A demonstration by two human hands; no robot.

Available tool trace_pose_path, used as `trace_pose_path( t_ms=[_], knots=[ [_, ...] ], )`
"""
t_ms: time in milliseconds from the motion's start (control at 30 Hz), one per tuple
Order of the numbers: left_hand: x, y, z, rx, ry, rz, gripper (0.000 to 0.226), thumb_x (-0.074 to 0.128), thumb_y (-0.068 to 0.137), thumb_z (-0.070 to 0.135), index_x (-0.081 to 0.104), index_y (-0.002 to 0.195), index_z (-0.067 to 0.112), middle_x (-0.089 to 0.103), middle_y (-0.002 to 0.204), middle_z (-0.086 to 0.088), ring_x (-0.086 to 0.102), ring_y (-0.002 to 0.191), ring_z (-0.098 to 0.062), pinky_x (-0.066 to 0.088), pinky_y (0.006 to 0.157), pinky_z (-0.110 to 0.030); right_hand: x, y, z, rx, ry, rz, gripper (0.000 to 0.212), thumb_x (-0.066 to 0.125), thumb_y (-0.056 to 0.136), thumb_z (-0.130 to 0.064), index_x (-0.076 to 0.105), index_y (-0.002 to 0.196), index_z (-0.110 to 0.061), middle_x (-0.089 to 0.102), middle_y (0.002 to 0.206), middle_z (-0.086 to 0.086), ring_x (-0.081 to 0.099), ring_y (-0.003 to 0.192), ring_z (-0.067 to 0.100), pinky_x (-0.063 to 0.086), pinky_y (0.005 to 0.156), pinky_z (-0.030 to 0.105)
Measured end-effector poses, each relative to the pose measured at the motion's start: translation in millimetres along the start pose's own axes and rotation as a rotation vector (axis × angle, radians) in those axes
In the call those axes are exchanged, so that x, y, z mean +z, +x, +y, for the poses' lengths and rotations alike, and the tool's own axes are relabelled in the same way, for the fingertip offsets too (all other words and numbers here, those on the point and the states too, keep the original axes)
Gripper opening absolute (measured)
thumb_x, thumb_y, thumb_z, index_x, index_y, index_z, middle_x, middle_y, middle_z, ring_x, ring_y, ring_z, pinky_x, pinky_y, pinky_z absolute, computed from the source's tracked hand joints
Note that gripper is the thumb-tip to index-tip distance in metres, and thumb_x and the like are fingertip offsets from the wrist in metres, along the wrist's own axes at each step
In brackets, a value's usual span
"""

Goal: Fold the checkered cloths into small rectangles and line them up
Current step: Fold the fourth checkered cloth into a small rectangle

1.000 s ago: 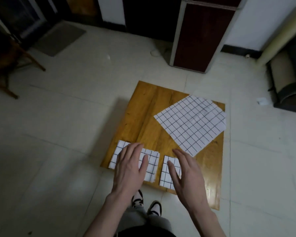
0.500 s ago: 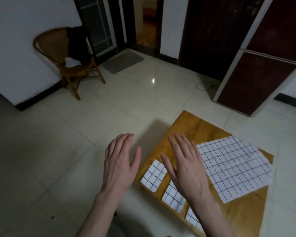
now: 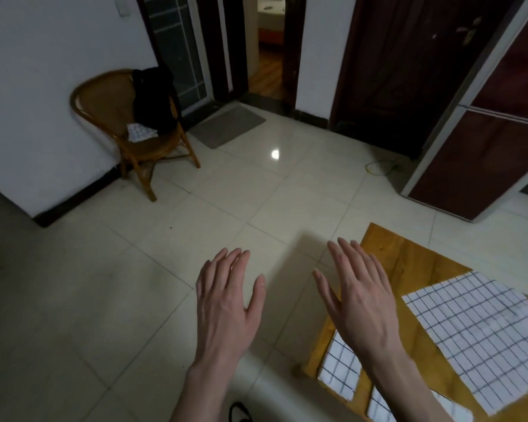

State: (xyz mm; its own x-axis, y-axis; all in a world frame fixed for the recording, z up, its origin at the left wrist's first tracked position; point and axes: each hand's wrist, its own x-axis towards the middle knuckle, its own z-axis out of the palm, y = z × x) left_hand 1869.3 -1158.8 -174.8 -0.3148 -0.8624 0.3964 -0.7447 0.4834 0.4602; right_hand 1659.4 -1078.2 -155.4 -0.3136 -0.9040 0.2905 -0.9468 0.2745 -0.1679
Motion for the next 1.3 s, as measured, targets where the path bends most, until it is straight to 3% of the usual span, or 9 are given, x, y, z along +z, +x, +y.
trace_pose_path(
  t_ms=[233, 500, 733, 1033, 1300],
  knots=[
    [-9.8, 66.2, -59.4, 0.097, 0.006, -0.082, 0.052, 0.042, 0.106, 0.047, 0.056, 0.145, 0.016, 0.057, 0.148, 0.000, 0.043, 0.146, -0.019, 0.035, 0.120, -0.048, 18.9, 48.0, -55.7, 0.073, -0.029, -0.003, 0.070, 0.031, 0.107, -0.060, 0.045, 0.156, -0.012, 0.049, 0.159, 0.011, 0.039, 0.152, 0.026, 0.024, 0.125, 0.045],
    [12.7, 148.0, -71.3, 0.195, -0.046, -0.102, 0.051, 0.043, 0.106, 0.043, 0.054, 0.148, 0.016, 0.053, 0.152, 0.000, 0.038, 0.149, -0.017, 0.034, 0.122, -0.049, 37.2, 110.4, -58.6, 0.149, -0.026, 0.059, 0.067, 0.034, 0.107, -0.058, 0.047, 0.154, -0.012, 0.051, 0.158, 0.011, 0.040, 0.151, 0.026, 0.026, 0.126, 0.045],
    [68.8, 245.7, -61.1, 0.304, -0.043, -0.153, 0.053, 0.042, 0.106, 0.045, 0.054, 0.148, 0.015, 0.054, 0.152, -0.001, 0.040, 0.148, -0.019, 0.035, 0.121, -0.049, 59.1, 187.0, -19.9, 0.201, -0.004, 0.085, 0.065, 0.036, 0.107, -0.058, 0.043, 0.157, -0.016, 0.048, 0.160, 0.007, 0.037, 0.153, 0.022, 0.028, 0.127, 0.046],
    [142.3, 374.2, -29.0, 0.354, -0.076, -0.176, 0.053, 0.042, 0.106, 0.045, 0.054, 0.148, 0.016, 0.056, 0.150, 0.000, 0.043, 0.146, -0.018, 0.036, 0.121, -0.049, 88.5, 298.3, 42.3, 0.402, -0.001, 0.107, 0.068, 0.033, 0.106, -0.061, 0.043, 0.157, -0.017, 0.045, 0.162, 0.007, 0.033, 0.155, 0.023, 0.027, 0.127, 0.048],
    [207.6, 461.5, 10.1, 0.452, -0.133, -0.235, 0.051, 0.044, 0.105, 0.041, 0.053, 0.148, 0.015, 0.055, 0.150, -0.001, 0.044, 0.145, -0.019, 0.038, 0.119, -0.049, 91.9, 368.9, 104.6, 0.515, -0.058, 0.127, 0.069, 0.030, 0.107, -0.060, 0.043, 0.158, -0.016, 0.044, 0.163, 0.008, 0.033, 0.156, 0.024, 0.021, 0.129, 0.045]
  ],
)
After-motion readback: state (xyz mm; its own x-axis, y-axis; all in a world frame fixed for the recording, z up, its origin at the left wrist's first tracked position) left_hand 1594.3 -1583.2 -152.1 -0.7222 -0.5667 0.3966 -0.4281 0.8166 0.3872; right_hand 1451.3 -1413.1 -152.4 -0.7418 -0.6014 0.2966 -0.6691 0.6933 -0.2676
